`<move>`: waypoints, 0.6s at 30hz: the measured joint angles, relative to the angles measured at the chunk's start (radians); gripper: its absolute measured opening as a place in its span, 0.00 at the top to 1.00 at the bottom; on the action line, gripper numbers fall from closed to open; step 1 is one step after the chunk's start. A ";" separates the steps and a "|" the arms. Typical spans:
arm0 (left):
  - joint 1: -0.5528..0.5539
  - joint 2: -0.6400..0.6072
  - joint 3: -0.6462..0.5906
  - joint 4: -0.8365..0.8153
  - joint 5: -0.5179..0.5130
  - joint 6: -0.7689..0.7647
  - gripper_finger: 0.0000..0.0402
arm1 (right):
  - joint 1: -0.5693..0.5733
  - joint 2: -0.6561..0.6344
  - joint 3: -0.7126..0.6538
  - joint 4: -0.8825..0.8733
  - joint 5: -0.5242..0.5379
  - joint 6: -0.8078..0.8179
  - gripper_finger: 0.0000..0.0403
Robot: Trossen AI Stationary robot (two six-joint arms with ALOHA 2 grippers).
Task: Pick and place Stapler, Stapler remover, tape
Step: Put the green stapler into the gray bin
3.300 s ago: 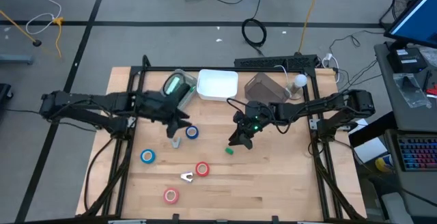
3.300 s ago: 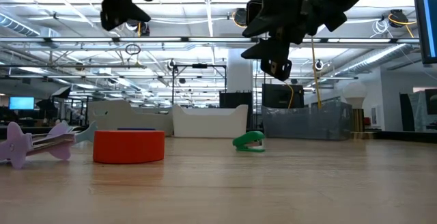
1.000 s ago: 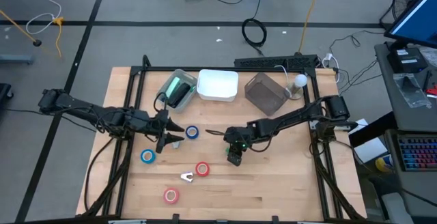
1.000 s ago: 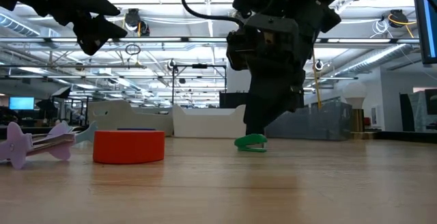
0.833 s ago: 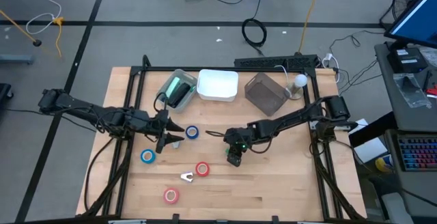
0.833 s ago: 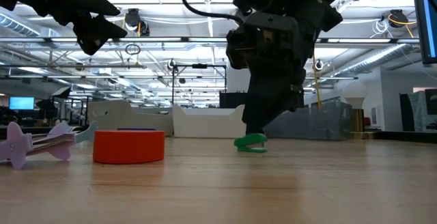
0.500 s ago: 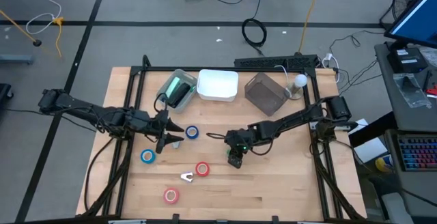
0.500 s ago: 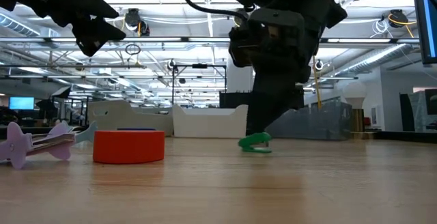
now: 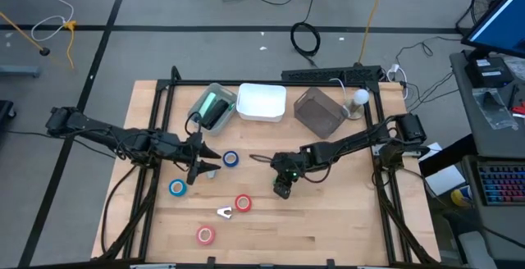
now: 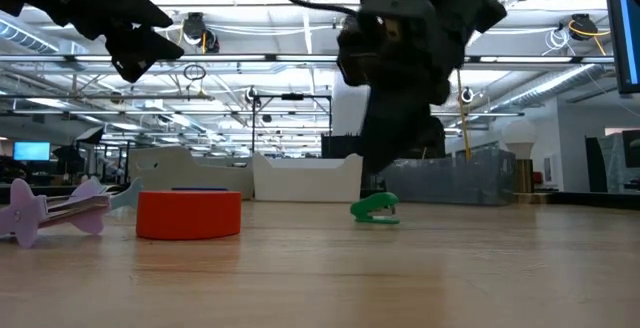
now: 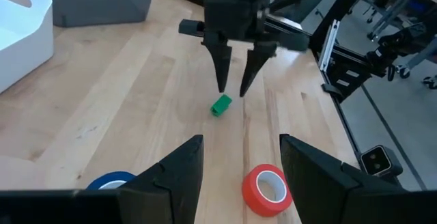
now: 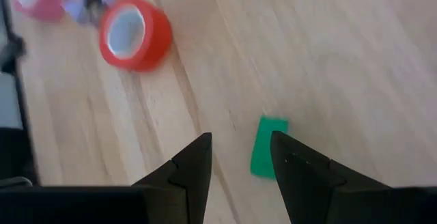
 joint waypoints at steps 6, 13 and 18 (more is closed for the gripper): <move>0.000 0.000 0.000 0.000 0.001 0.006 0.51 | -0.017 -0.016 0.001 -0.030 -0.055 -0.004 0.65; 0.000 0.000 0.000 0.000 0.001 0.008 0.51 | -0.025 -0.016 0.000 -0.063 -0.186 -0.036 0.63; 0.000 0.000 0.000 0.000 0.000 0.012 0.51 | -0.023 -0.015 0.000 -0.067 -0.181 -0.063 0.50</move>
